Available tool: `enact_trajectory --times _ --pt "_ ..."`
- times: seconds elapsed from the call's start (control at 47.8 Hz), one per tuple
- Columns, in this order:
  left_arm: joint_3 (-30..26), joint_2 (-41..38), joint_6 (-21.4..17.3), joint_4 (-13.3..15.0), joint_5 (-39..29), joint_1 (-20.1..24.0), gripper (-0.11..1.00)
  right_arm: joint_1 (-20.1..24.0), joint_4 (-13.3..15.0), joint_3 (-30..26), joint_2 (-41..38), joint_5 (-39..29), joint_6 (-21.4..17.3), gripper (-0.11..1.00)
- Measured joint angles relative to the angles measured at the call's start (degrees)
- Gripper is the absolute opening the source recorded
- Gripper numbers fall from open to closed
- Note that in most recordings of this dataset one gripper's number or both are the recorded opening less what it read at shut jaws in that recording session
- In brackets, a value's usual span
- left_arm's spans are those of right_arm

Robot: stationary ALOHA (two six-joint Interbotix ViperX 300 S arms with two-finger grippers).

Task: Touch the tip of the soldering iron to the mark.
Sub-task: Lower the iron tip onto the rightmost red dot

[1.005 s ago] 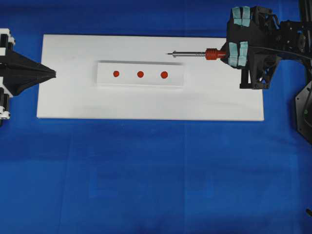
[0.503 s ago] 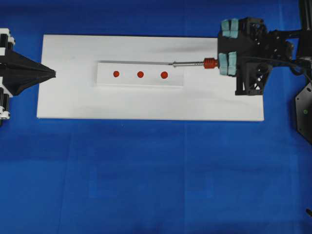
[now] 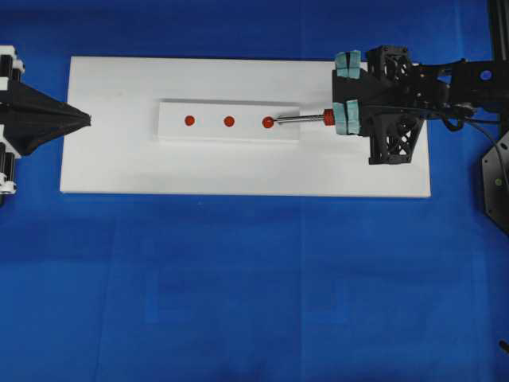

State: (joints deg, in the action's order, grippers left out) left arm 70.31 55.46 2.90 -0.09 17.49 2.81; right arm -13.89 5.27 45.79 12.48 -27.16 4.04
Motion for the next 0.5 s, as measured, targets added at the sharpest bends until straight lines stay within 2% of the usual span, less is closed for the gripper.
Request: enact_trajectory --times 0.503 --pt "0.0 0.0 -0.1 0.0 0.0 0.0 0.0 0.0 0.0 0.3 -0.6 0.2 -0.1 0.06"
